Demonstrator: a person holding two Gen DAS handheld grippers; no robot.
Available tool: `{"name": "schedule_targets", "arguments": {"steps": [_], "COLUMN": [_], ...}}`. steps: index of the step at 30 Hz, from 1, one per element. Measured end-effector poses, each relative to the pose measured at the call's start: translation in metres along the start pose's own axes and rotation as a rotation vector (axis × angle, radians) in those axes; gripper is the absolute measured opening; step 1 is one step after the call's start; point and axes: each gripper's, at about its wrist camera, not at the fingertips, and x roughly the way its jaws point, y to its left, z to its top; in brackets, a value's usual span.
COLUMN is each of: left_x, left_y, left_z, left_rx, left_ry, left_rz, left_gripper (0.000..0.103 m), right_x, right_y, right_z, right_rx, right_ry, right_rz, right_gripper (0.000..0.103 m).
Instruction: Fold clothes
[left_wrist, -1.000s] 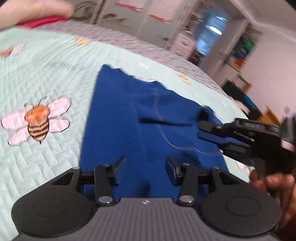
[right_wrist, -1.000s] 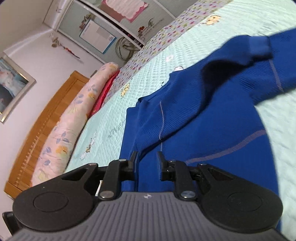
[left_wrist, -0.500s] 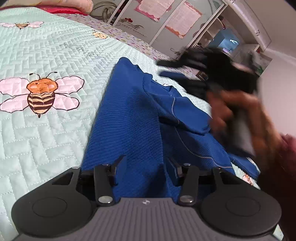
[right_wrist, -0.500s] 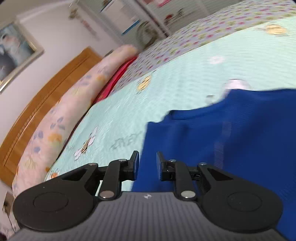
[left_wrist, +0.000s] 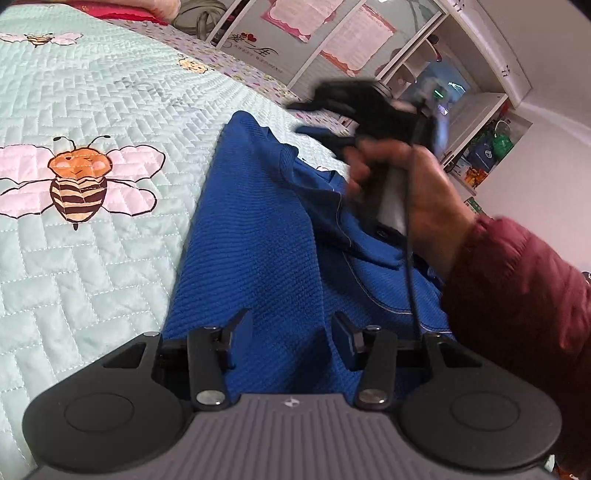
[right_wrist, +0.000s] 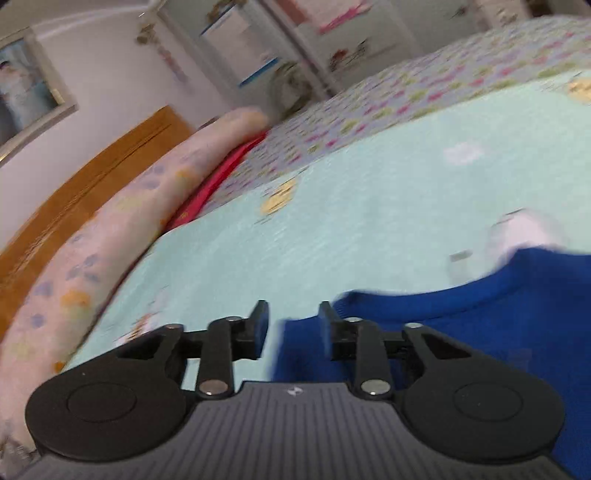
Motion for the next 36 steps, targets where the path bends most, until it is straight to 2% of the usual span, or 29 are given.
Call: {"name": "schedule_targets", "arguments": {"steps": [2,5,7,10,12,14,18,27,31,32,34,35,36], "left_x": [0.000,0.000,0.000,0.000,0.000,0.000,0.001,0.002,0.001,0.001,0.000,-0.001,0.000], "left_y": [-0.001,-0.002,-0.003,-0.003,-0.002,-0.002,-0.001,0.002,0.002,0.002,0.002,0.002,0.002], "left_z": [0.000,-0.001,-0.002,-0.002,-0.002,-0.002,-0.001,-0.001,-0.001,-0.001,-0.002,-0.002,-0.002], "left_rx": [0.006,0.015,0.020,0.025,0.024,0.023,0.022,0.013,0.015,0.015,0.016,0.015,0.014], "left_ry": [0.000,-0.001,-0.001,0.000,0.002,0.002,0.007,0.007,0.007,0.007,0.006,0.006,0.006], "left_rz": [0.002,0.006,0.008,0.007,0.004,0.001,-0.015,-0.033,-0.033,-0.033,-0.034,-0.034,-0.035], "left_gripper": [0.051,0.051,0.051,0.051,0.051,0.051,0.054,0.055,0.056,0.056,0.056,0.056,0.056], "right_x": [-0.028,-0.071,-0.082,-0.073,-0.061,-0.047,-0.025,-0.011,-0.006,-0.006,-0.008,-0.009,-0.010], "right_y": [-0.018,-0.045,-0.052,-0.051,-0.050,-0.045,-0.037,-0.035,-0.032,-0.032,-0.030,-0.030,-0.029], "right_z": [0.001,0.000,-0.003,-0.004,-0.002,-0.001,-0.001,-0.008,-0.010,-0.010,-0.009,-0.010,-0.011], "right_rx": [0.006,0.023,-0.032,-0.086,-0.115,-0.207,-0.364,-0.534,-0.559,-0.558,-0.560,-0.564,-0.567], "right_ry": [-0.046,-0.091,-0.061,0.005,0.032,0.039,0.134,0.230,0.244,0.244,0.242,0.239,0.236], "right_rz": [-0.062,-0.103,-0.117,-0.114,-0.111,-0.142,-0.099,-0.067,-0.076,-0.079,-0.084,-0.081,-0.080], "right_gripper": [0.032,0.034,0.036,0.036,0.042,0.042,0.042,0.041,0.040,0.039,0.025,0.014,0.011]}}
